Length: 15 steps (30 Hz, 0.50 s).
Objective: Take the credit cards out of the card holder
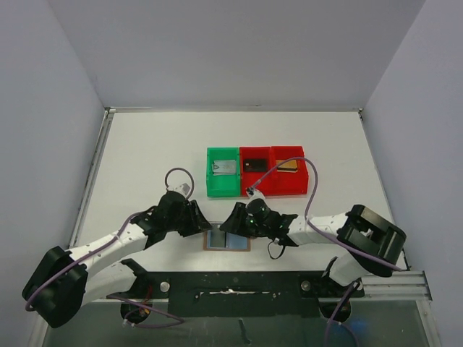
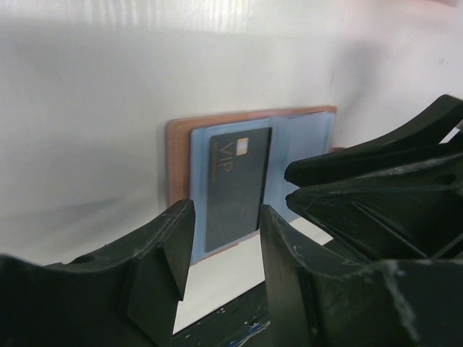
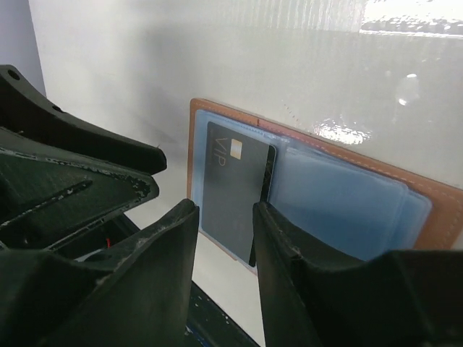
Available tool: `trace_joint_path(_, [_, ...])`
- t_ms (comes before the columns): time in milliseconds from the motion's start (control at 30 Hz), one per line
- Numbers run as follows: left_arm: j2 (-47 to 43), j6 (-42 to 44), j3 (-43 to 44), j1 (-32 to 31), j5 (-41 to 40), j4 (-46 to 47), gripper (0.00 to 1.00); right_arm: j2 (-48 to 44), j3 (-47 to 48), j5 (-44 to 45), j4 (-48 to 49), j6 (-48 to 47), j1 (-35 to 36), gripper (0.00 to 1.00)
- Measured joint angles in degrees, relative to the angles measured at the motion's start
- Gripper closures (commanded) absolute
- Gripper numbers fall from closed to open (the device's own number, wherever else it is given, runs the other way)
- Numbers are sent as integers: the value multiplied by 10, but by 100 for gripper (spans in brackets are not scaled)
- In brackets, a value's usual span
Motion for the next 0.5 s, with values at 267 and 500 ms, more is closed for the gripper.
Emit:
trace_joint_path(267, [-5, -7, -18, -10, -8, 0, 62, 75, 32, -33, 1, 11, 0, 66])
trace_joint_path(500, [15, 5, -16, -10, -1, 1, 63, 75, 41, -22, -19, 26, 4, 64])
